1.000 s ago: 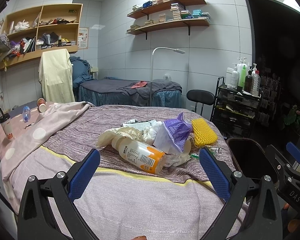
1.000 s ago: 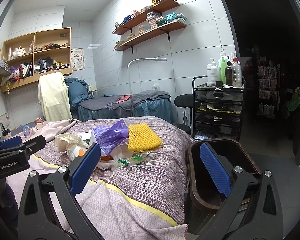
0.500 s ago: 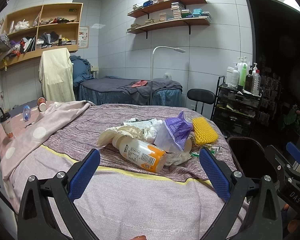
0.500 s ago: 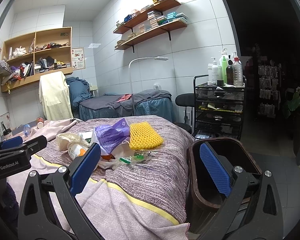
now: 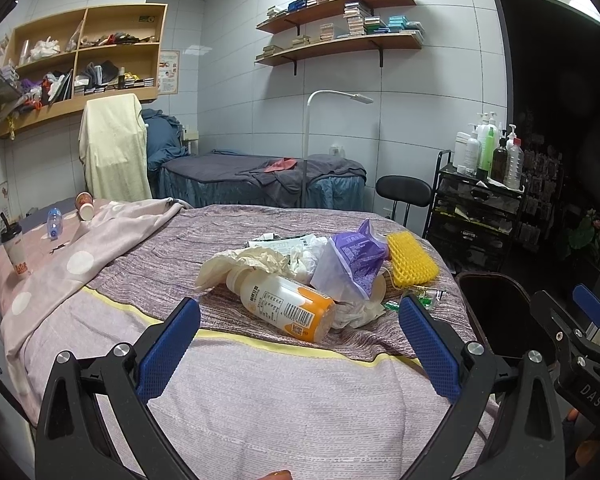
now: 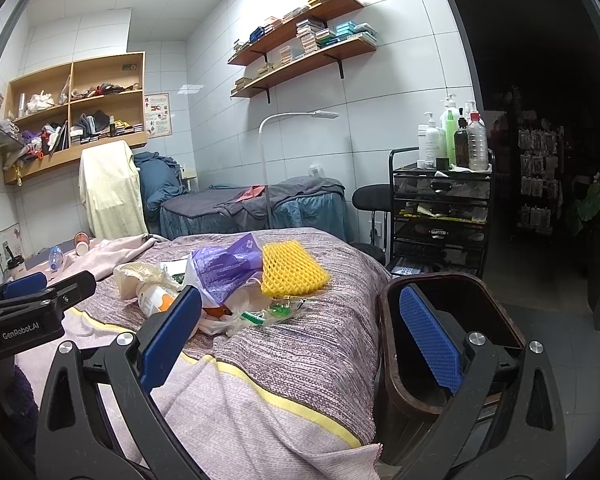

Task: Collect trash
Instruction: 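Grasp the yellow foam net with the right tool while the left tool grasps the white crumpled glove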

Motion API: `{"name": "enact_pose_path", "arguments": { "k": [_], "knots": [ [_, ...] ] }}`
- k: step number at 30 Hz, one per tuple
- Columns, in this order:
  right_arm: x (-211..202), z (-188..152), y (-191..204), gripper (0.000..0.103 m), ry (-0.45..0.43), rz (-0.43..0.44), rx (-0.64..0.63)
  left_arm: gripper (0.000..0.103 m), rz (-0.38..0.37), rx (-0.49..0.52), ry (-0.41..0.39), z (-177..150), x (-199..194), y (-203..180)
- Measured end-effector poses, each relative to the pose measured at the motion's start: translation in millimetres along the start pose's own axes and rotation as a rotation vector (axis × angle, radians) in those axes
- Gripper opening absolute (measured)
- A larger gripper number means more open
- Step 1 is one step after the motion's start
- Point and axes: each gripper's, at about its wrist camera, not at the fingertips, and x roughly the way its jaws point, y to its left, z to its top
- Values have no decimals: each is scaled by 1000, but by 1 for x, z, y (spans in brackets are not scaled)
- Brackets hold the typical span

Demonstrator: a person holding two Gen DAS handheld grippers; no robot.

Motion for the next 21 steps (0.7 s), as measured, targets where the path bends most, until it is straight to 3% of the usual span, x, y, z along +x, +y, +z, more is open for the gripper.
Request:
{"name": "enact_pose_path", "arguments": {
  "k": [6, 13, 21],
  "knots": [
    [10, 1, 1, 98, 42, 8, -14, 97, -5, 13, 36, -3, 9, 2],
    [59, 1, 15, 98, 218, 152, -77, 97, -21, -13, 226, -18, 52, 37],
    [116, 15, 24, 98, 309, 181, -121, 97, -51, -42, 242, 5, 87, 77]
  ]
}}
